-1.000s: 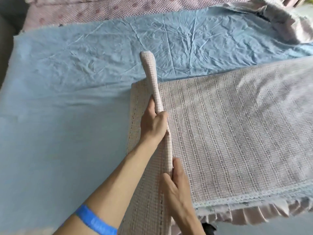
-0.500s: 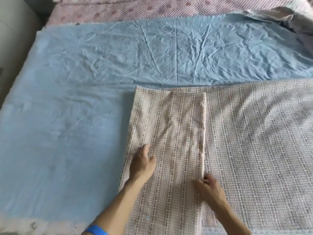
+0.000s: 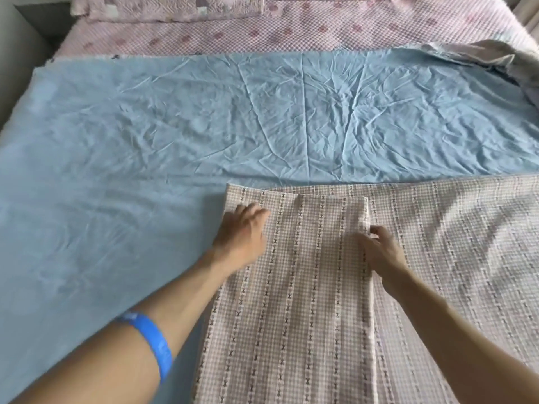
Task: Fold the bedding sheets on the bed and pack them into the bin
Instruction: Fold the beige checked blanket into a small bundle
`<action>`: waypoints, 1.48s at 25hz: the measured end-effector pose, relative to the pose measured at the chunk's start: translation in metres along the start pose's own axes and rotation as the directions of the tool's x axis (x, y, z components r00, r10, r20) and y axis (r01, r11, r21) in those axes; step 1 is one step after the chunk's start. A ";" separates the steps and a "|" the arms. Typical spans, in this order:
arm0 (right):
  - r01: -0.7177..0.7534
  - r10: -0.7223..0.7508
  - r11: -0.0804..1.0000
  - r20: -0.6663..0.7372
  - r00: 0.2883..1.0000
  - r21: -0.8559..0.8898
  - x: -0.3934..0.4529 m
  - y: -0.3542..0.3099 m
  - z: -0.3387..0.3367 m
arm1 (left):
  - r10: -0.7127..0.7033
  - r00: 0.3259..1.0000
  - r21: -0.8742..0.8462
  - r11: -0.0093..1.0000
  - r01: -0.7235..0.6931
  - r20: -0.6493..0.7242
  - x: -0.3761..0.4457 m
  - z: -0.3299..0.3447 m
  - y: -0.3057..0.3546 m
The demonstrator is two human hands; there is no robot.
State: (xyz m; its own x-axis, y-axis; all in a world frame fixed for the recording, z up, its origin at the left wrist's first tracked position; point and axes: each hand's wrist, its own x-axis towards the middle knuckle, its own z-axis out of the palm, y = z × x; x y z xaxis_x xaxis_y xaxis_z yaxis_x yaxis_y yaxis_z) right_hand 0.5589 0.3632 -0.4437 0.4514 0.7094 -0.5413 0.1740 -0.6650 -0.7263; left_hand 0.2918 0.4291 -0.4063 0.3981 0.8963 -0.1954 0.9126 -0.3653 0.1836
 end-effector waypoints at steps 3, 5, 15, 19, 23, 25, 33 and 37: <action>0.123 -0.123 0.991 0.004 0.992 -0.060 0.037 -0.005 0.010 | 0.039 0.993 0.157 0.986 -0.056 0.110 0.081 -0.012 -0.002; 0.176 -0.175 0.984 0.032 0.984 -0.018 0.048 -0.002 0.012 | -0.009 0.970 0.212 0.976 -0.043 0.241 0.110 -0.017 -0.007; 0.061 -0.080 0.988 0.132 0.988 0.144 0.067 0.004 0.007 | -0.066 0.884 0.227 0.973 -0.046 0.462 0.133 -0.014 -0.035; -0.016 -0.016 0.982 0.166 0.986 0.188 0.070 -0.008 0.003 | 0.052 0.848 0.019 0.997 -0.073 0.528 0.130 -0.028 -0.059; 0.171 -0.195 0.973 0.158 0.968 0.154 0.063 -0.033 0.028 | 0.022 0.876 0.004 1.000 -0.027 0.481 0.120 -0.039 -0.107; 0.229 -0.247 0.965 0.149 0.958 0.126 0.069 -0.047 0.048 | -0.089 0.904 0.122 0.992 0.042 0.418 0.112 -0.033 -0.130; 0.130 -0.152 0.979 0.136 0.979 0.157 0.068 -0.038 0.052 | -0.594 0.805 -0.658 0.607 0.445 -0.004 0.041 0.027 -0.098; -0.076 0.045 0.993 0.305 0.951 0.090 -0.017 0.018 0.023 | -0.610 0.721 -0.834 0.169 0.525 0.330 -0.137 0.068 -0.031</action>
State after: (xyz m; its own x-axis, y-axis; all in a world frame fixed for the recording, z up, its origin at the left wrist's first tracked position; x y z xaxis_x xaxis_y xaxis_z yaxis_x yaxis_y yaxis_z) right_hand 0.5343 0.3446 -0.4568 0.1699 0.7163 -0.6768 0.0599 -0.6930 -0.7184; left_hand 0.2152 0.3004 -0.4508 -0.2387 0.7855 -0.5710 0.2852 0.6188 0.7320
